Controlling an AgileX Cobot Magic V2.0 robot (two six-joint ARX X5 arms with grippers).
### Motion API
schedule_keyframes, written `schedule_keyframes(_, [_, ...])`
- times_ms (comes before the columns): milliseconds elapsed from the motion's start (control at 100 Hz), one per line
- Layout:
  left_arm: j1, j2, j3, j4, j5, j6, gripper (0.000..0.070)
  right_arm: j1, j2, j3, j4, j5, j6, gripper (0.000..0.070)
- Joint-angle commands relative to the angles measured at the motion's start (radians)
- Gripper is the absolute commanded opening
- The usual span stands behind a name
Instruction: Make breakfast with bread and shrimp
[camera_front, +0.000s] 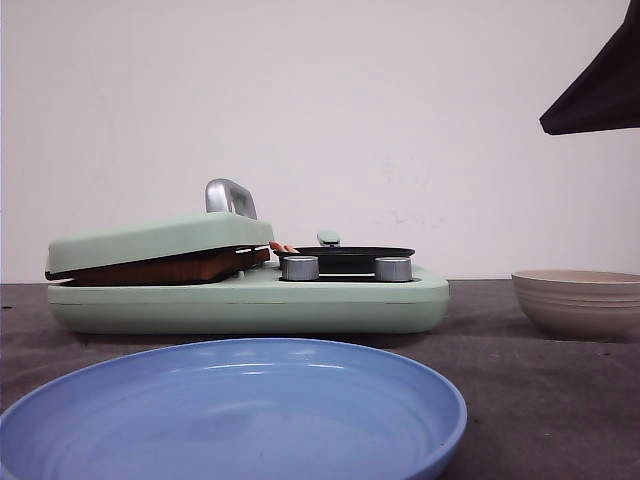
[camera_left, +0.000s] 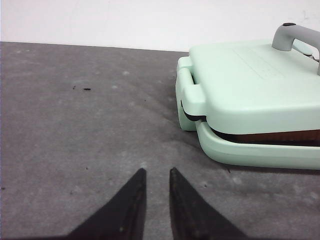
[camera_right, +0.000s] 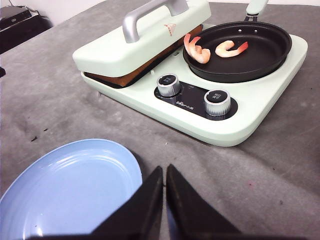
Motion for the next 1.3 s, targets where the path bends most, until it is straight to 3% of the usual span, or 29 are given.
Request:
schedule_keyframes(0, [0.002, -0.002, -0.018, -0.004, 0.001, -0.005, 0.0, 0.005, 0.004, 0.009, 0.01, 0.003, 0.01, 0.0004])
schedule_keyframes(200, [0.002, -0.002, -0.018, -0.004, 0.001, -0.005, 0.0, -0.007, -0.068, 0.009, -0.02, 0.025, 0.009, 0.0004])
schedule_keyframes(260, [0.002, -0.002, -0.018, -0.004, 0.001, -0.005, 0.0, -0.026, -0.117, 0.005, -0.063, 0.113, -0.065, 0.0004])
schedule_keyframes(360, [0.002, -0.002, -0.018, -0.004, 0.001, -0.005, 0.0, -0.068, -0.212, -0.049, -0.064, 0.35, -0.277, 0.0004])
schedule_keyframes(430, [0.002, -0.002, -0.018, -0.004, 0.0, -0.005, 0.0, -0.108, -0.293, -0.121, -0.032, 0.409, -0.346, 0.0004])
schedule_keyframes(600, [0.002, -0.002, -0.018, -0.004, 0.0, -0.005, 0.0, -0.227, -0.525, -0.307, 0.009, 0.402, -0.402, 0.0004])
schedule_keyframes(670, [0.002, -0.002, -0.018, -0.004, 0.001, -0.005, 0.0, -0.271, -0.537, -0.365, 0.026, 0.351, -0.402, 0.0004])
schedule_keyframes(730, [0.002, -0.002, -0.018, -0.004, 0.001, -0.005, 0.0, -0.298, -0.537, -0.362, -0.023, 0.301, -0.413, 0.0004])
schedule_keyframes(1290, [0.002, 0.0, -0.016, -0.006, 0.001, -0.005, 0.0, -0.359, -0.537, -0.362, -0.021, 0.318, -0.41, 0.0004])
